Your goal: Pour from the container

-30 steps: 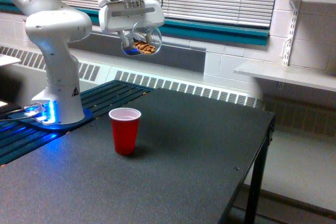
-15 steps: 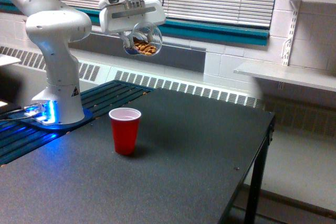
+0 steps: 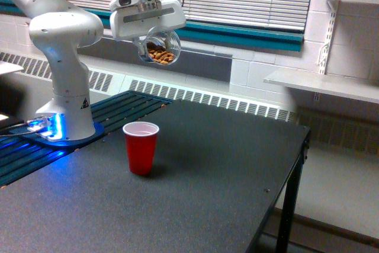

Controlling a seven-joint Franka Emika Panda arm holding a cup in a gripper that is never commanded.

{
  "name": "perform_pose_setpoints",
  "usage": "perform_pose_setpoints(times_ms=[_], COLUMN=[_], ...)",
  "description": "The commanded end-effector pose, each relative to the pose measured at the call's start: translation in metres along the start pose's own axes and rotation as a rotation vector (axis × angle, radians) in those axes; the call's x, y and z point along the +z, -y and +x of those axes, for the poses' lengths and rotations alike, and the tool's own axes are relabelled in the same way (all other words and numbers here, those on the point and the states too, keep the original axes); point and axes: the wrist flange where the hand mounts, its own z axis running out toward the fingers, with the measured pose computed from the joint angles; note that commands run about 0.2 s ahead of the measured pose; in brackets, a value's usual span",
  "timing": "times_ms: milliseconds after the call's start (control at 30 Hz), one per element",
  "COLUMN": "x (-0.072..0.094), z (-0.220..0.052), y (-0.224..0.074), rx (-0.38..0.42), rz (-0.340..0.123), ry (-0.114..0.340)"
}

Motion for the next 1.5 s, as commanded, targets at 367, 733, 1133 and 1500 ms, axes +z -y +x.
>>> perform_pose_setpoints(times_ms=[367, 733, 1133, 1500], x=[0.01, 0.02, 0.036, 0.048], z=[-0.011, -0.003, 0.002, 0.001], y=[-0.009, -0.009, -0.008, -0.006], rx=[0.053, 0.081, 0.101, 0.132], rz=[-0.029, -0.045, -0.07, -0.085], ry=[0.058, 0.093, 0.131, 0.151])
